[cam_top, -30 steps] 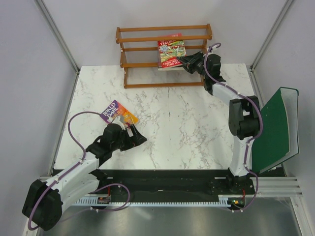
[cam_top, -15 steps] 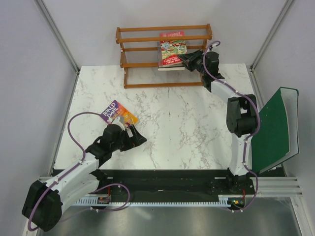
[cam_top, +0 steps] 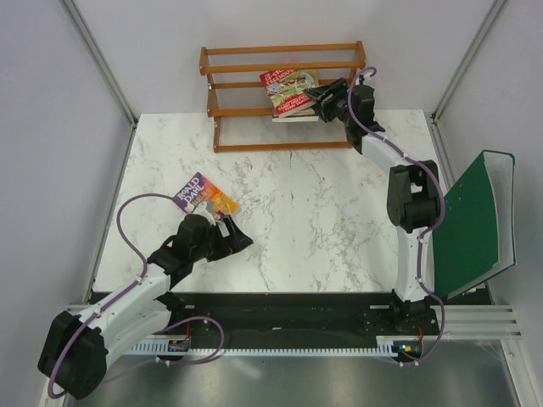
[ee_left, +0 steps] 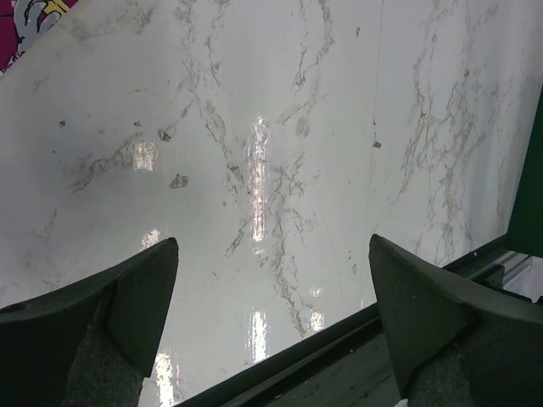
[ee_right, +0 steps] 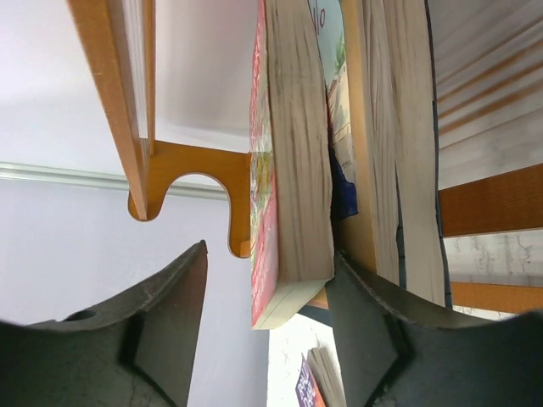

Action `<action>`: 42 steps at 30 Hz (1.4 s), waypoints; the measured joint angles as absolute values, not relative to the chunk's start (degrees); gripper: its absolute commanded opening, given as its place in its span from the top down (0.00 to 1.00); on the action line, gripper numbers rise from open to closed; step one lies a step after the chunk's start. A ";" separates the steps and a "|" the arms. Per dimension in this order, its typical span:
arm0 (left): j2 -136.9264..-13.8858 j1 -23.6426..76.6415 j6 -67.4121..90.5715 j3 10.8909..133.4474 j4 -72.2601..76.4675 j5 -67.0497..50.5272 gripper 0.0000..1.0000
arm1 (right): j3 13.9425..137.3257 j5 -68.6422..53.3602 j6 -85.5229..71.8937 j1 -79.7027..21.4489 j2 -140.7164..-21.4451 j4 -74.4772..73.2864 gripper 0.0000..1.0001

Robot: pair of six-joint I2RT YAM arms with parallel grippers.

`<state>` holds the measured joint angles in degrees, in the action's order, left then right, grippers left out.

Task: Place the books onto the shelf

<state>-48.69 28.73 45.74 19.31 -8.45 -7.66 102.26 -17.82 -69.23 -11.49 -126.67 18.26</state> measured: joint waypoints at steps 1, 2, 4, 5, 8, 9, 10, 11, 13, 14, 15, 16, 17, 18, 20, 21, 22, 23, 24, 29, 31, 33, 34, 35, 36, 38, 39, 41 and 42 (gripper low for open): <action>-48.69 28.73 45.74 19.31 -8.45 -7.66 0.00 | 102.26 -17.65 -68.86 -11.53 -126.52 18.22 0.34; -48.66 28.73 45.74 19.31 -8.45 -7.66 0.00 | 102.26 -17.54 -68.58 -11.53 -126.39 18.17 0.34; -48.64 28.73 45.74 19.31 -8.45 -7.66 0.00 | 102.26 -17.43 -68.18 -11.51 -126.28 18.09 0.34; -48.60 28.73 45.74 19.31 -8.45 -7.66 0.00 | 102.26 -17.41 -68.05 -11.51 -126.28 18.06 0.34; -48.53 28.73 45.74 19.31 -8.45 -7.66 0.00 | 101.91 -17.08 -67.66 -11.53 -126.02 18.26 0.36; -48.51 28.73 45.74 19.31 -8.45 -7.64 0.00 | 101.49 -16.93 -67.57 -11.51 -125.75 18.35 0.41; -48.45 28.73 45.74 19.31 -8.45 -7.66 0.00 | 101.19 -16.80 -67.46 -11.51 -125.58 18.39 0.46; -48.38 28.73 45.74 19.31 -8.45 -7.66 0.00 | 100.84 -16.53 -67.26 -11.49 -125.32 18.35 0.50; -48.36 28.73 45.74 19.31 -8.43 -7.66 0.00 | 100.55 -16.19 -67.00 -11.44 -125.23 18.33 0.58; -48.36 28.73 45.74 19.31 -8.43 -7.66 0.00 | 100.38 -16.01 -66.94 -11.42 -125.23 18.31 0.61; -48.36 28.73 45.74 19.31 -8.43 -7.66 0.00 | 100.14 -15.77 -67.05 -11.40 -125.23 18.31 0.66; -48.36 28.73 45.74 19.31 -8.43 -7.66 0.00 | 99.96 -15.62 -67.18 -11.40 -125.23 18.33 0.69; -48.34 28.73 45.74 19.31 -8.45 -7.66 0.00 | 99.81 -15.55 -67.24 -11.38 -125.23 18.37 0.73; -48.34 28.73 45.74 19.31 -8.43 -7.66 0.00 | 99.77 -15.49 -67.48 -11.38 -125.23 18.39 0.77; -48.31 28.73 45.74 19.31 -8.45 -7.66 0.00 | 99.77 -15.49 -67.70 -11.38 -125.23 18.59 0.85; -48.31 28.73 45.74 19.31 -8.43 -7.66 0.00 | 99.77 -15.55 -67.92 -11.40 -125.23 18.96 0.86; -48.31 28.73 45.74 19.31 -8.43 -7.68 0.00 | 99.77 -15.66 -67.92 -11.40 -125.23 19.18 0.88; -48.31 28.73 45.74 19.31 -8.43 -7.68 0.00 | 99.77 -15.79 -67.99 -11.40 -125.23 19.46 0.90; -48.31 28.73 45.74 19.31 -8.43 -7.66 0.00 | 99.77 -16.01 -68.05 -11.38 -125.23 19.73 0.90; -48.34 28.73 45.74 19.31 -8.43 -7.68 0.00 | 98.94 -16.75 -67.90 -11.38 -125.10 22.44 0.93; -48.34 28.73 45.71 19.31 -8.43 -7.77 0.00 | 96.31 -16.38 -67.88 -11.40 -124.14 24.77 0.94; -48.36 28.73 45.71 19.31 -8.40 -7.90 0.00 | 92.75 -15.62 -67.72 -11.38 -122.34 26.35 0.95; -48.38 28.73 45.71 19.31 -8.38 -7.97 0.00 | 91.42 -15.14 -67.53 -11.38 -121.54 26.65 0.95; -48.40 28.73 45.69 19.31 -8.38 -8.05 0.00 | 90.59 -14.79 -67.35 -11.40 -120.79 26.89 0.95; -48.51 28.73 45.69 19.31 -8.32 -8.08 0.00 | 89.95 -14.46 -67.13 -11.40 -120.05 27.18 0.96; -48.86 28.73 45.67 19.31 -8.12 -8.12 0.00 | 88.42 -13.76 -66.78 -11.40 -118.32 28.21 0.96; -49.01 28.73 45.65 19.31 -8.05 -8.14 0.00 | 87.74 -13.39 -66.72 -11.38 -117.49 28.91 0.96; -49.21 28.73 45.54 19.31 -8.01 -8.21 0.00 | 86.76 -12.64 -66.67 -11.27 -116.22 29.93 0.96; -49.23 28.73 45.43 19.31 -7.97 -8.29 0.00 | 86.26 -12.16 -66.67 -11.22 -115.63 30.37 0.96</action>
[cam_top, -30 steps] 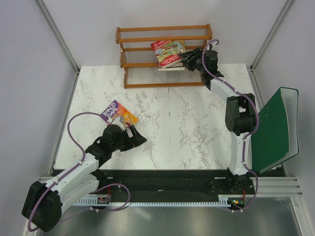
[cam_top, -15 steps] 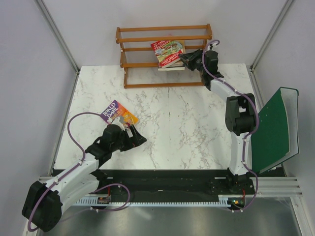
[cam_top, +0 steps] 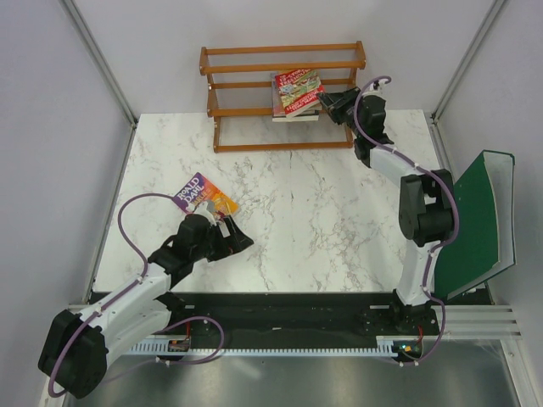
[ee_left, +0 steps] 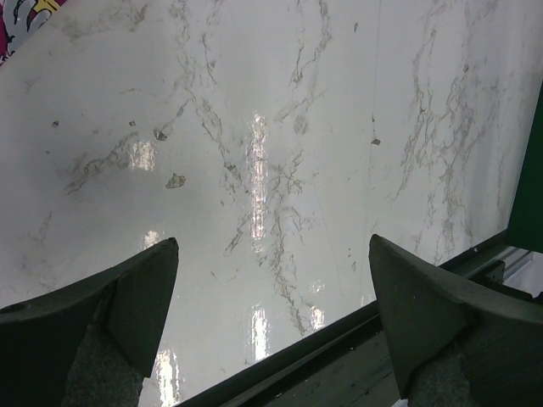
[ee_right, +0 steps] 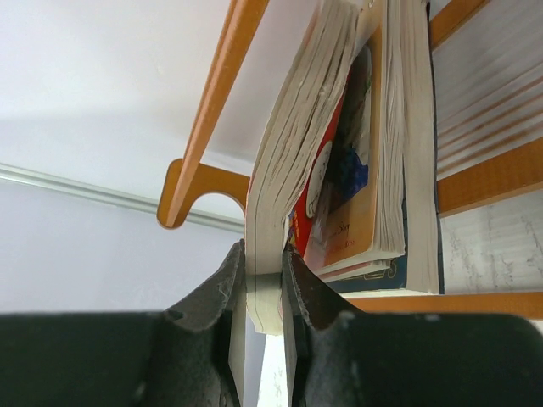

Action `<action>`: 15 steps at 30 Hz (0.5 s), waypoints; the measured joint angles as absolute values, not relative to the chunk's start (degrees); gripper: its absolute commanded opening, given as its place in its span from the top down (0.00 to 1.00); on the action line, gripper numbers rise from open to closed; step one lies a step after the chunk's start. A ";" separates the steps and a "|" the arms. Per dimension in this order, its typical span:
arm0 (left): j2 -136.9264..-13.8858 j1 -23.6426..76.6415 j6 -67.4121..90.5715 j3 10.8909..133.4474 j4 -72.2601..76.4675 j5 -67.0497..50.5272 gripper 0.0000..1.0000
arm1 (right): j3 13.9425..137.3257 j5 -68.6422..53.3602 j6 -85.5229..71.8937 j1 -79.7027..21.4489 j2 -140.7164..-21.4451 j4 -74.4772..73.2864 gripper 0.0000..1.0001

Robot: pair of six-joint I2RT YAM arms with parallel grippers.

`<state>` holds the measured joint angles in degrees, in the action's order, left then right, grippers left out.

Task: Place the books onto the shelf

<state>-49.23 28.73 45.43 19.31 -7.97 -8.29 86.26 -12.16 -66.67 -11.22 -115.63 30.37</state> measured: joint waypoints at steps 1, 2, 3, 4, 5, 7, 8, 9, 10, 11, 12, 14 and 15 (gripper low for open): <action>-49.23 28.73 45.32 19.31 -7.97 -8.45 0.00 | 85.56 -11.64 -66.70 -11.14 -115.07 31.00 0.96; -49.23 28.73 45.30 19.31 -7.97 -8.58 0.00 | 84.75 -11.11 -66.74 -11.05 -114.50 31.57 0.96; -49.23 28.73 45.28 19.31 -7.94 -8.71 0.00 | 83.90 -10.55 -66.78 -10.96 -113.99 32.08 0.96; -49.23 28.73 45.28 19.31 -7.94 -8.91 0.00 | 83.20 -10.13 -66.81 -10.85 -113.71 32.45 0.96; -49.23 28.73 45.25 19.31 -7.92 -9.06 0.00 | 82.74 -9.87 -66.83 -10.72 -113.65 32.58 0.96; -49.23 28.73 45.25 19.31 -7.86 -9.15 0.00 | 82.37 -9.52 -66.89 -10.63 -113.65 32.51 0.96; -49.23 28.73 45.25 19.31 -7.77 -9.15 0.00 | 82.17 -9.34 -67.05 -10.59 -113.65 32.53 0.96; -49.23 28.73 45.25 19.31 -7.68 -9.17 0.00 | 82.11 -9.15 -67.24 -10.59 -113.65 32.58 0.96; -49.23 28.73 45.25 19.31 -7.57 -9.17 0.00 | 82.11 -9.10 -67.26 -10.59 -113.65 32.58 0.96; -49.23 28.73 45.23 19.31 -7.55 -9.17 0.00 | 82.11 -9.08 -67.31 -10.59 -113.65 32.58 0.96; -49.21 28.73 45.23 19.31 -7.55 -9.17 0.00 | 82.11 -8.99 -67.44 -10.59 -113.65 32.58 0.96; -49.19 28.73 45.23 19.31 -7.55 -9.17 0.00 | 82.08 -8.75 -67.57 -10.61 -113.67 32.60 0.96; -49.19 28.73 45.23 19.31 -7.55 -9.17 0.00 | 82.08 -8.64 -67.66 -10.63 -113.67 32.58 0.96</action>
<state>-49.19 28.73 45.23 19.31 -7.55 -9.17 82.08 -8.64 -67.66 -10.63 -113.67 32.58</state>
